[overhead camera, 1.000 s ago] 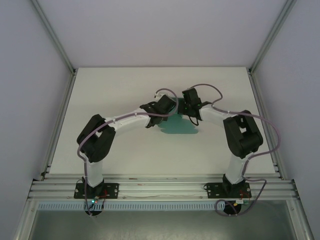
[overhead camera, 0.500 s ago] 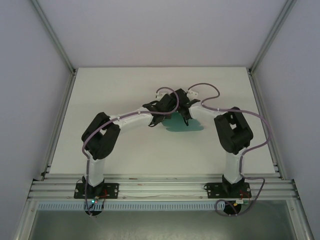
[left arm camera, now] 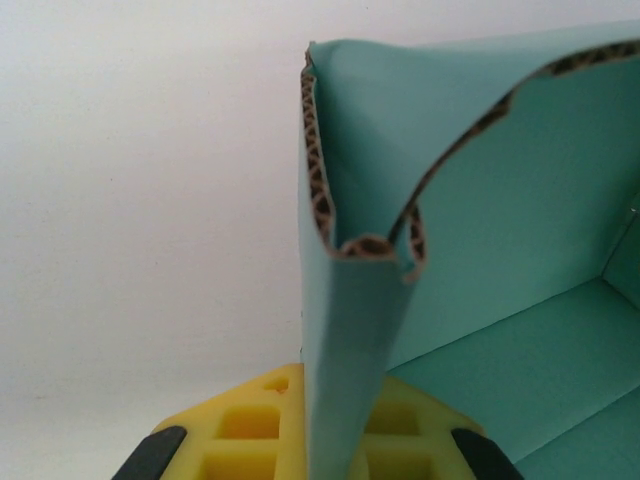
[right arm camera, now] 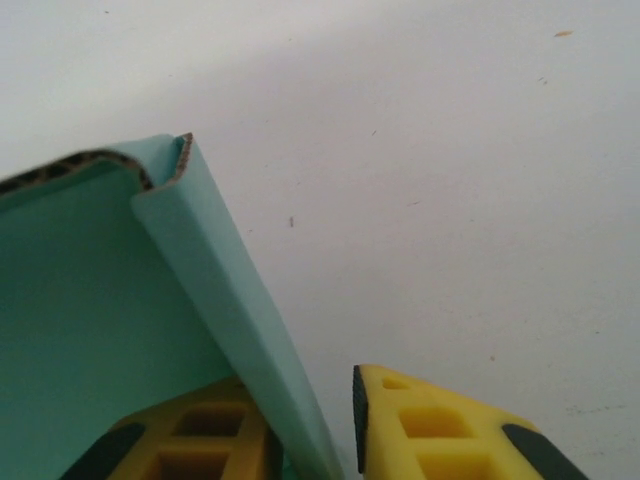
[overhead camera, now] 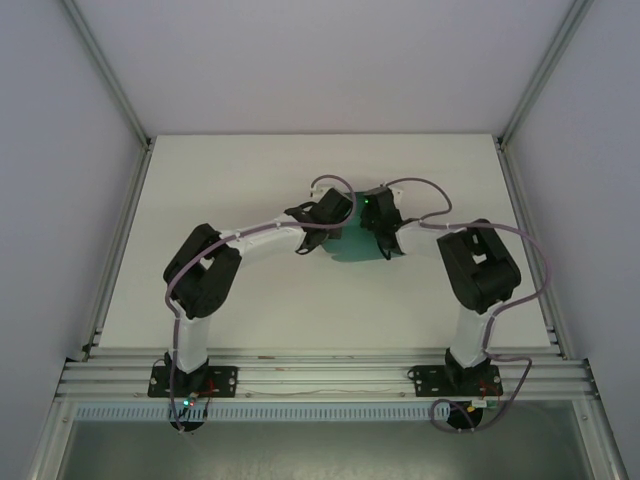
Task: Assemble paper box
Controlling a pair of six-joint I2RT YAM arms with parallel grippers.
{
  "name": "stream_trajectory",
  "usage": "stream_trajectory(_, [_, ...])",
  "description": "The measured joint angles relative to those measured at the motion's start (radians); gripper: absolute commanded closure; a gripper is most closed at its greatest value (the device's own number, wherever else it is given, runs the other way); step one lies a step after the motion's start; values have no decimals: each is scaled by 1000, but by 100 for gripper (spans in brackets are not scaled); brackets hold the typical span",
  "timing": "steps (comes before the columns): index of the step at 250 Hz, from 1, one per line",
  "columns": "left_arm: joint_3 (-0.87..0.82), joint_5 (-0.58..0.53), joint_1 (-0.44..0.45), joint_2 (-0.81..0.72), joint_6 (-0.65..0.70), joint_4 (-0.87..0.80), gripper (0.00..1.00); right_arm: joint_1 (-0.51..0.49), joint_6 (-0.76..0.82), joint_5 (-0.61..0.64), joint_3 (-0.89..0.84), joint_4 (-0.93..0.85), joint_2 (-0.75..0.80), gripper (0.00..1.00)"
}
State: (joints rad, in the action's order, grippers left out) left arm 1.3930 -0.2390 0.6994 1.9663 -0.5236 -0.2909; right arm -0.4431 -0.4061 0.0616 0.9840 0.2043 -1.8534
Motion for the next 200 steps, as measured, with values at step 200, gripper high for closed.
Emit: stream_trajectory(200, [-13,47,8,-2,16,48,100,-90,-123,356,269,-474,-110,100])
